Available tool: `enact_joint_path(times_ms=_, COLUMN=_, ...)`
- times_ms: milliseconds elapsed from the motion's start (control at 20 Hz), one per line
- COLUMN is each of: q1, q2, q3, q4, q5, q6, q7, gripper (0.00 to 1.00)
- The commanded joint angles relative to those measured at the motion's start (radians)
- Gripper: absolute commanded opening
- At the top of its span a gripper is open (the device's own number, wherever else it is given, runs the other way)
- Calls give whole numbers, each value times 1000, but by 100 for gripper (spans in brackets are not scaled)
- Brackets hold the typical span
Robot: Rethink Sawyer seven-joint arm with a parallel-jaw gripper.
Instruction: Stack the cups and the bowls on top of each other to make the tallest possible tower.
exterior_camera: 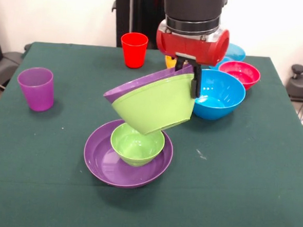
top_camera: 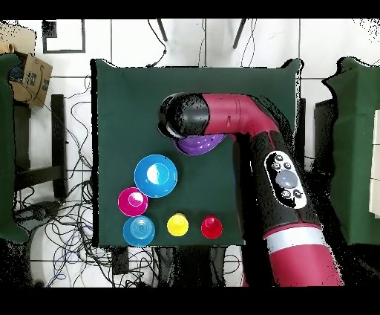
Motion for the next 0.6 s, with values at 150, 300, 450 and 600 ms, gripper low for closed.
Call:
enact_joint_path(times_ms=150, q1=-16, q2=13, q3=40, q4=86, q5=-42, q6=-109, q7=-81, gripper=0)
enact_joint_path(times_ms=300, q1=-11, q2=21, q3=33, q4=80, q5=-49, q6=-119, q7=-78, gripper=0)
enact_joint_path(times_ms=450, q1=4, q2=33, q3=20, q4=74, q5=-60, q6=-139, q7=-61, gripper=0)
enact_joint_path(times_ms=600, q1=5, q2=41, q3=20, q4=72, q5=-61, q6=-143, q7=-65, gripper=0)
